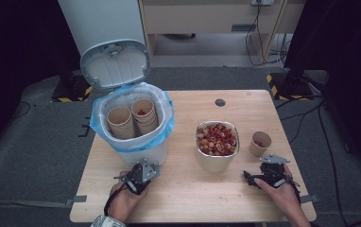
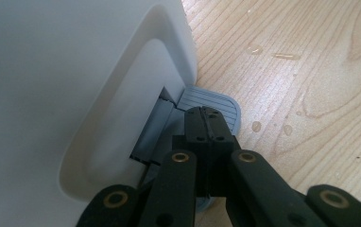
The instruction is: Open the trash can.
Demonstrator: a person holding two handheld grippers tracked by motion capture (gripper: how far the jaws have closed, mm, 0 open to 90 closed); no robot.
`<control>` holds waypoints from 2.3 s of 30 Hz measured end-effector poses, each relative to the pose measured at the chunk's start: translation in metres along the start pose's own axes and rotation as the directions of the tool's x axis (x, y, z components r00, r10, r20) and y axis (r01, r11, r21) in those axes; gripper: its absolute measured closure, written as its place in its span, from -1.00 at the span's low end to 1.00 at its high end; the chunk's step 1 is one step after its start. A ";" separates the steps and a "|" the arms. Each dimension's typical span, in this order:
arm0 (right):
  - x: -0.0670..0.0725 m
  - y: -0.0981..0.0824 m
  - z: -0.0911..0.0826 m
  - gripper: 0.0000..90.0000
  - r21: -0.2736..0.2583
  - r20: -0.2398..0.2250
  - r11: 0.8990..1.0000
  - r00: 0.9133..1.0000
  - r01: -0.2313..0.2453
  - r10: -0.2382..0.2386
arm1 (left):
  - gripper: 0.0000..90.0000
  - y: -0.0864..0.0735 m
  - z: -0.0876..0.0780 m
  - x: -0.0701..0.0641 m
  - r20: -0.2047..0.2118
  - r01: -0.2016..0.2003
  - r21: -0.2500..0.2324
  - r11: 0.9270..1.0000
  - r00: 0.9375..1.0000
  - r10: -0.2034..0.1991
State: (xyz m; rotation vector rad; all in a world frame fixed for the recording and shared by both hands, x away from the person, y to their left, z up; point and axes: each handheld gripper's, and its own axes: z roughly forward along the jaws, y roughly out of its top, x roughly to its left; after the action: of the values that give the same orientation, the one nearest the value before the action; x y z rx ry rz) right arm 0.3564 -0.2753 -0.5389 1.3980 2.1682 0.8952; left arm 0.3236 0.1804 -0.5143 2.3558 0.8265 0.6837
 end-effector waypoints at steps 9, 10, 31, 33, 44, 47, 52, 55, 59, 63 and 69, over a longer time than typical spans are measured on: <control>0.000 0.002 -0.001 -0.90 -0.002 -0.004 1.000 1.000 0.016 -0.016 | 1.00 0.000 0.000 0.000 -0.001 -0.004 0.001 1.000 1.000 0.004; 0.001 0.003 -0.003 -0.90 -0.013 0.004 1.000 1.000 0.018 -0.017 | 1.00 0.000 0.000 0.000 0.000 -0.003 0.001 1.000 1.000 0.003; -0.013 0.017 -0.012 -0.85 -0.166 0.107 0.985 0.992 -0.054 0.072 | 1.00 0.000 0.000 0.000 0.002 -0.001 0.000 1.000 1.000 0.001; -0.013 0.020 -0.010 -0.86 -0.178 0.115 0.983 0.991 -0.050 0.071 | 1.00 0.000 0.000 0.000 0.001 -0.003 0.000 1.000 1.000 0.003; -0.018 0.034 -0.003 -0.86 -0.218 0.126 0.974 0.987 -0.068 0.097 | 1.00 0.000 0.000 0.001 0.006 -0.001 -0.003 1.000 1.000 0.001; -0.018 0.037 -0.001 -0.86 -0.231 0.125 0.970 0.987 -0.075 0.106 | 1.00 0.000 0.000 0.001 0.005 -0.001 -0.004 1.000 1.000 0.001; -0.020 0.039 0.000 -0.86 -0.241 0.123 0.967 0.986 -0.084 0.116 | 1.00 0.000 0.000 0.001 0.008 0.000 -0.004 1.000 1.000 0.000; -0.020 0.041 0.003 -0.87 -0.240 0.126 0.967 0.985 -0.081 0.113 | 1.00 0.000 0.000 0.001 0.007 -0.002 -0.004 1.000 1.000 0.002; -0.021 0.043 0.005 -0.86 -0.241 0.143 0.967 0.983 -0.081 0.118 | 1.00 -0.001 0.000 0.001 0.009 -0.002 -0.003 1.000 1.000 0.002; -0.024 0.045 0.008 -0.84 -0.243 0.153 0.966 0.980 -0.087 0.126 | 1.00 -0.001 0.000 0.001 0.011 0.002 -0.004 1.000 1.000 -0.002; -0.028 0.048 0.016 -0.77 -0.255 0.137 0.960 0.979 -0.113 0.152 | 1.00 -0.001 0.000 0.001 0.010 -0.001 -0.004 1.000 1.000 0.001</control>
State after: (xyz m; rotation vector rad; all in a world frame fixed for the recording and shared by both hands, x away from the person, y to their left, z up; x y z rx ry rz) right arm 0.4098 -0.2824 -0.5166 1.4497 1.7973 1.0273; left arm 0.3242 0.1818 -0.5142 2.3542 0.8191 0.6729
